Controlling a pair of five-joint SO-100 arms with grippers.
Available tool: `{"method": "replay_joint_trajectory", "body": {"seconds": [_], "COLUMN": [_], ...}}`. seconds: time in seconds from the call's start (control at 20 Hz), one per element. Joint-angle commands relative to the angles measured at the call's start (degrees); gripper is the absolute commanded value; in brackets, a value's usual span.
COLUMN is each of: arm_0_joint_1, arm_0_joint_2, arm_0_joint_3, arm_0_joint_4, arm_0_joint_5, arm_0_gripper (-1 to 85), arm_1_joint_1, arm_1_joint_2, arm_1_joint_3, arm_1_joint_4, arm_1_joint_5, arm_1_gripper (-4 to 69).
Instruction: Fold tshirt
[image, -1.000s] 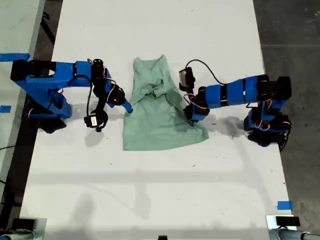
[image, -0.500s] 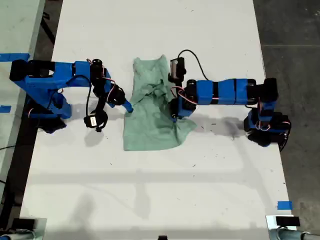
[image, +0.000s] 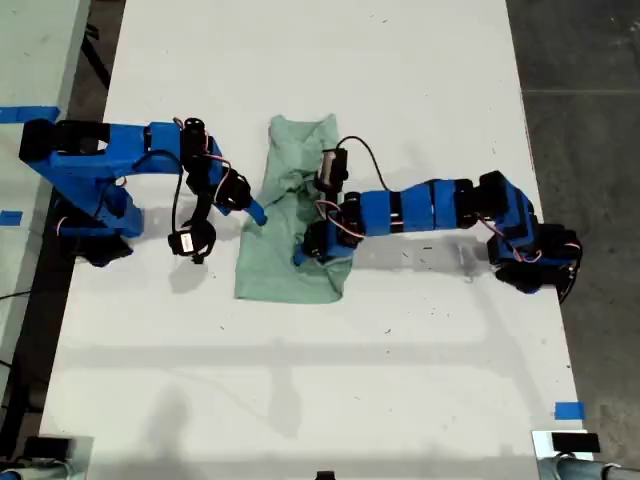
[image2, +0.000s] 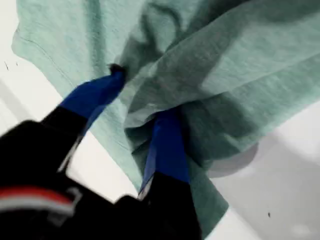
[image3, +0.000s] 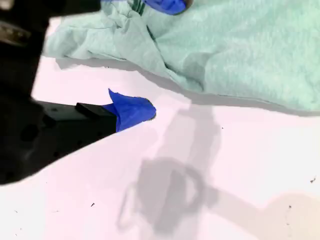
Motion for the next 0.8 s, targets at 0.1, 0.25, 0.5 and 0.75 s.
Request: {"method": "replay_joint_trajectory", "body": {"seconds": [0.1, 0.25, 0.5, 0.75], "arm_0_joint_1": [0.79, 1.14, 1.93, 2.64], "arm_0_joint_2": [0.79, 0.7, 0.62, 0.26], "arm_0_joint_3": [-2.55, -3.43, -5.54, -7.29], "arm_0_joint_4": [-0.7, -0.18, 1.76, 3.08], "arm_0_joint_5": [0.26, 0.26, -0.09, -0.26], "arm_0_gripper": [24.8, 24.6, 24.6, 24.6], "arm_1_joint_1": [-1.41, -1.58, -2.46, -2.02], "arm_1_joint_2": [1.41, 8.79, 24.08, 33.13], "arm_1_joint_3": [-3.16, -3.69, -3.69, -0.26], "arm_1_joint_4": [4.48, 11.43, 20.74, 23.73], "arm_1_joint_5": [0.44, -0.35, -1.85, -2.55], "arm_1_gripper": [30.2, 27.4, 24.3, 22.9]}}
